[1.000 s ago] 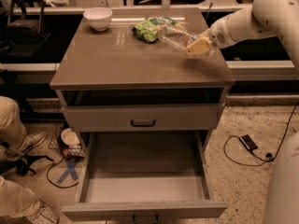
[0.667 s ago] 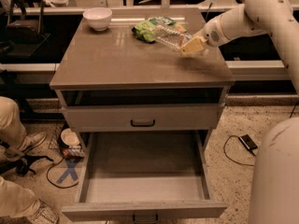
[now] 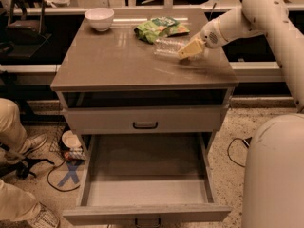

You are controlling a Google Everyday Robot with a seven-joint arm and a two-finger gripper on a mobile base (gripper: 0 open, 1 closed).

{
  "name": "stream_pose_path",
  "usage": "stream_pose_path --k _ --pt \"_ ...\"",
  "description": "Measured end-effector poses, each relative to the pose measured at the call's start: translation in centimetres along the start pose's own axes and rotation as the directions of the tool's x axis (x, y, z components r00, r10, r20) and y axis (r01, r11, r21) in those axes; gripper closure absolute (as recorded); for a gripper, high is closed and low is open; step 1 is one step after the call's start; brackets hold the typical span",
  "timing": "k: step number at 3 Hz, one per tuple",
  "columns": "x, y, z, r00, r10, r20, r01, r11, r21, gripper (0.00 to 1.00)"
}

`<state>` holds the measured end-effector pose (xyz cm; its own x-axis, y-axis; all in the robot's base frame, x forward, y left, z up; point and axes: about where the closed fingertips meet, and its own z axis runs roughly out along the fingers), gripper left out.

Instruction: Pick water bottle from middle drawer and place on counter

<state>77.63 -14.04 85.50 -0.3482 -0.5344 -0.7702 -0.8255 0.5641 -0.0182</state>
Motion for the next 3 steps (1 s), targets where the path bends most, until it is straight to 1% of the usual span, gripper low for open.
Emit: stream_pose_path --k 1,2,3 --pt "0.3 0.1 0.3 1.0 0.003 0.001 -0.003 0.9998 -0.017 0.0" --pt "0.3 0.1 0.3 1.0 0.003 0.001 -0.003 0.9998 -0.018 0.0" --pt "1.6 -0.3 -1.9 1.0 0.024 -0.004 -0.024 0.9993 0.028 0.0"
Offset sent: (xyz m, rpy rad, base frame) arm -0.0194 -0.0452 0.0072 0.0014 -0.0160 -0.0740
